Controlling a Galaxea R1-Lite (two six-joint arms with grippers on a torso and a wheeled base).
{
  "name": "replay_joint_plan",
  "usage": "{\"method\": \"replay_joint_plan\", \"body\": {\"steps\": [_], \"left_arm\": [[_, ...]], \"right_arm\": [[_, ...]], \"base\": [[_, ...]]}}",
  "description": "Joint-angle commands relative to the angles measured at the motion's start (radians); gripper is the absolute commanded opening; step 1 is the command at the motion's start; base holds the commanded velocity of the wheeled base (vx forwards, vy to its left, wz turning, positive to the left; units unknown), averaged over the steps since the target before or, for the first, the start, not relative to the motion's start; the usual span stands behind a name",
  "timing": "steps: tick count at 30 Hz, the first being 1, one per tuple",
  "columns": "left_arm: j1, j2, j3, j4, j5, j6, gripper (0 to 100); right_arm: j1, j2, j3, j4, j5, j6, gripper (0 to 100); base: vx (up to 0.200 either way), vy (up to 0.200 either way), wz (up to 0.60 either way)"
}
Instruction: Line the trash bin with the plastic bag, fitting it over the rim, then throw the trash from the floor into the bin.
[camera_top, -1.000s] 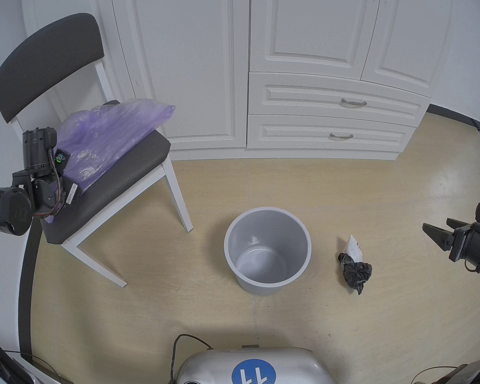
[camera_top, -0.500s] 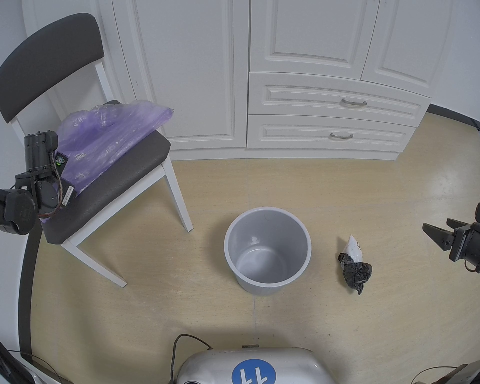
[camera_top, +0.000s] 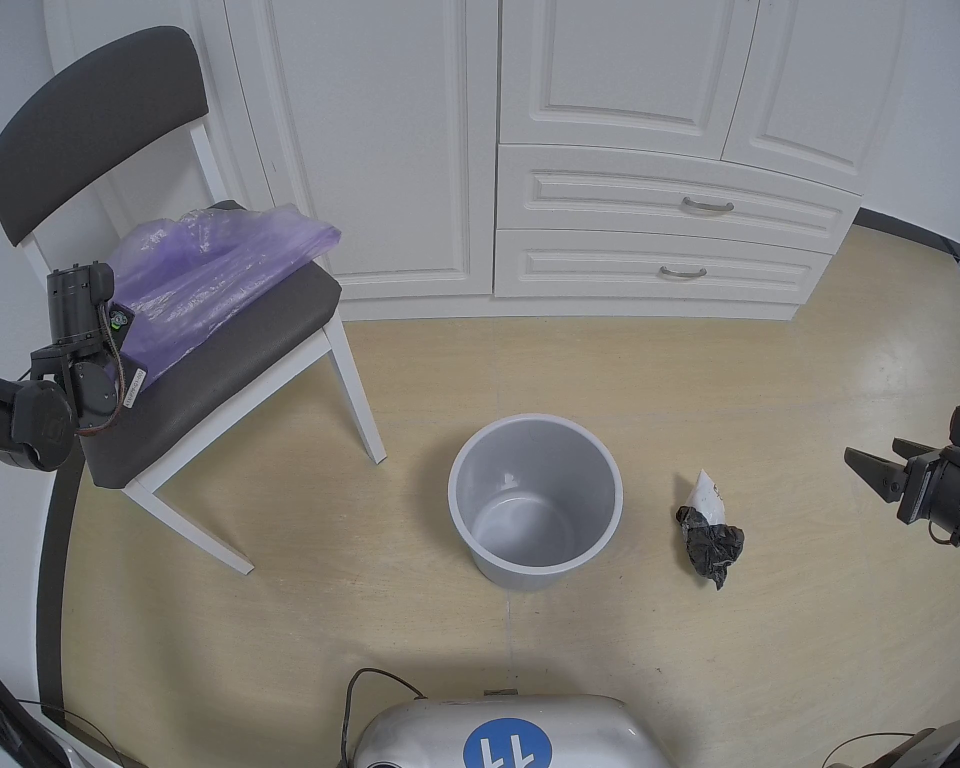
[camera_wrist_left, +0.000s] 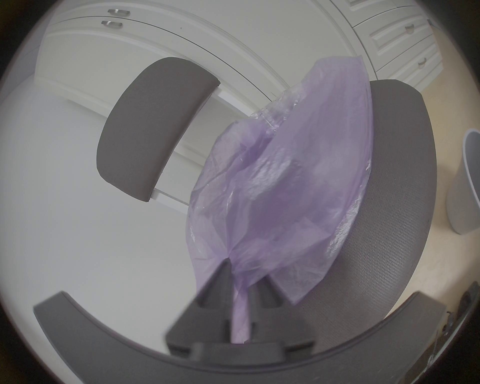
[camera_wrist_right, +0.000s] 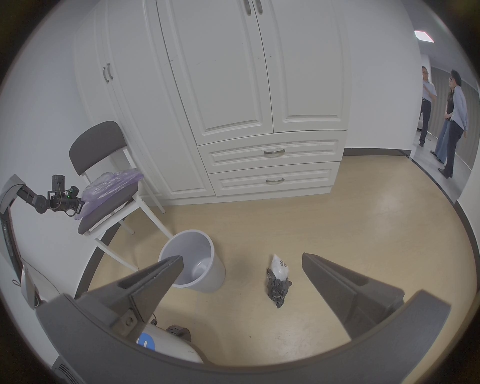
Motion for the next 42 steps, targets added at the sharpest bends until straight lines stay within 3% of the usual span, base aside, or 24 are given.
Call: {"method": "replay_joint_plan", "body": {"steps": [1, 5, 8, 13, 18, 20, 23, 26, 31, 40, 42], "left_arm": [[0.000, 0.002, 0.006, -0.001, 0.000, 0.000, 0], [0.000, -0.014, 0.029, -0.013, -0.007, -0.009, 0], [-0.021, -0.047, 0.082, -0.106, -0.015, -0.015, 0], [-0.136, -0.116, 0.207, -0.292, -0.030, -0.103, 0], [-0.270, -0.138, 0.268, -0.295, -0.029, -0.242, 0], [-0.328, -0.133, 0.282, -0.295, -0.029, -0.310, 0], [-0.372, -0.129, 0.283, -0.295, -0.029, -0.351, 0], [-0.418, -0.127, 0.286, -0.295, -0.029, -0.393, 0], [-0.504, -0.123, 0.297, -0.292, -0.023, -0.471, 0], [-0.506, -0.103, 0.371, -0.277, -0.023, -0.552, 0], [-0.566, -0.113, 0.385, -0.277, -0.024, -0.610, 0]], "right_arm": [[0.000, 0.002, 0.000, -0.001, 0.000, 0.000, 100], [0.002, 0.002, -0.002, -0.001, 0.000, 0.000, 100], [0.033, 0.005, -0.003, -0.037, 0.000, 0.018, 100], [0.195, 0.012, 0.027, -0.179, -0.030, 0.129, 100], [0.298, 0.088, 0.047, -0.258, -0.126, 0.167, 100], [0.395, 0.135, 0.073, -0.320, -0.213, 0.170, 100], [0.461, 0.201, 0.098, -0.395, -0.297, 0.169, 100], [0.476, 0.255, 0.112, -0.452, -0.336, 0.165, 100], [0.476, 0.287, 0.128, -0.482, -0.336, 0.161, 100], [0.510, 0.287, 0.139, -0.481, -0.342, 0.156, 100], [0.528, 0.284, 0.141, -0.479, -0.342, 0.156, 100]], "base": [[0.000, 0.000, 0.00], [0.000, 0.000, 0.00], [0.000, 0.000, 0.00], [0.000, 0.000, 0.00], [0.000, 0.000, 0.00], [0.000, 0.000, 0.00], [0.000, 0.000, 0.00], [0.000, 0.000, 0.00], [0.000, 0.000, 0.00], [0.000, 0.000, 0.00], [0.000, 0.000, 0.00]]}}
